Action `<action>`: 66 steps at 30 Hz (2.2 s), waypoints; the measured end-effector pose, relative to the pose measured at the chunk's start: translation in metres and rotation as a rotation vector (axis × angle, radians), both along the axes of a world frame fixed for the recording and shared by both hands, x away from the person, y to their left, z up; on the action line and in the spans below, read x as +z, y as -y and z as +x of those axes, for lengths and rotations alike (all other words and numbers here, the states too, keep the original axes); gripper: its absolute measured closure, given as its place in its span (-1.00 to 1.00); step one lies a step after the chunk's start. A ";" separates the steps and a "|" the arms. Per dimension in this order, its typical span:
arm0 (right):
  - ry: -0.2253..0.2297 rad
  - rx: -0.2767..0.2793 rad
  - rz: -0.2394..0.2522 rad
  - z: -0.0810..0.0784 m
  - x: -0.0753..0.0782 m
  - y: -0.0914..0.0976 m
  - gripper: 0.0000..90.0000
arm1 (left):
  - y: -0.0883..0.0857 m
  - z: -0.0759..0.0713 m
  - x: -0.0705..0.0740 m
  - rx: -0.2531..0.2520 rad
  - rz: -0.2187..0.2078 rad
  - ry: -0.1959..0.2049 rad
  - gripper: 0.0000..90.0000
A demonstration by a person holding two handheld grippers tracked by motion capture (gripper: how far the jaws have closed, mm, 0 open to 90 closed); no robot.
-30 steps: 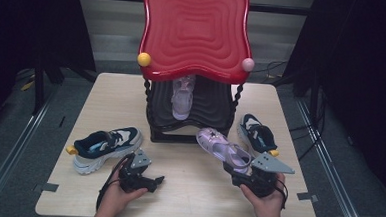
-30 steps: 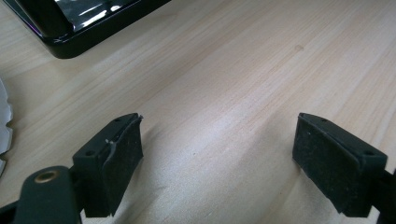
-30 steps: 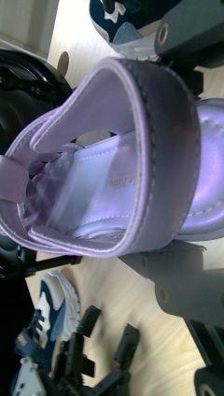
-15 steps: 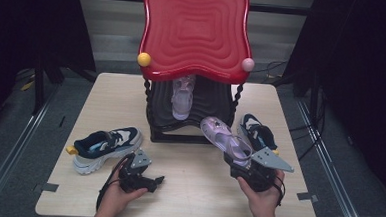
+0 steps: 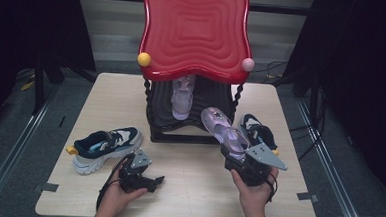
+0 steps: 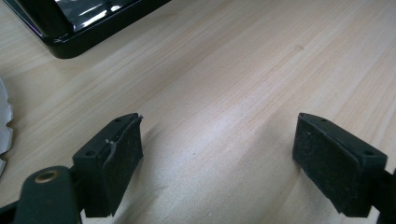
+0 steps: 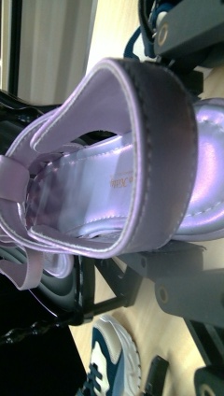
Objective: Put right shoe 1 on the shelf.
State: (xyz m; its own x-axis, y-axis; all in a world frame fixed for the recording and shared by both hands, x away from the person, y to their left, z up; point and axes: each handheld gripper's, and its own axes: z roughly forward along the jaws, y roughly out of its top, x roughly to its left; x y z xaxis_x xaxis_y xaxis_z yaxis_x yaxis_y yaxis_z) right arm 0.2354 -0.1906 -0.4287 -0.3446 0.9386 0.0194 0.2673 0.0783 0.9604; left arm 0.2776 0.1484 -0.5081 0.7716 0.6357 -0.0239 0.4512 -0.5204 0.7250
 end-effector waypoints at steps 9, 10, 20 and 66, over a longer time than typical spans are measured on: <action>0.021 -0.058 0.034 0.009 0.000 -0.012 -0.18 | 0.000 0.000 0.000 -0.001 0.001 0.000 -0.66; 0.025 -0.060 0.040 0.010 0.000 -0.013 -0.19 | 0.000 0.000 0.000 -0.001 0.001 0.000 -0.65; 0.054 -0.108 0.011 0.020 0.001 -0.030 -0.18 | 0.000 0.000 0.000 -0.001 0.002 -0.002 -0.65; 0.060 -0.324 -0.002 0.077 0.003 -0.074 -0.19 | 0.000 0.000 0.000 -0.001 0.001 -0.002 -0.65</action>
State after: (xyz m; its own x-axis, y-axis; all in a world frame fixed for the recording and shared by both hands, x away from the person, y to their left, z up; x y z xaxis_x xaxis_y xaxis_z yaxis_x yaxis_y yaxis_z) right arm 0.3127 -0.1165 -0.4256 -0.0284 0.9996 0.0060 0.2220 0.0005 0.9751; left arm 0.2775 0.1484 -0.5080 0.7721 0.6351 -0.0247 0.4521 -0.5215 0.7236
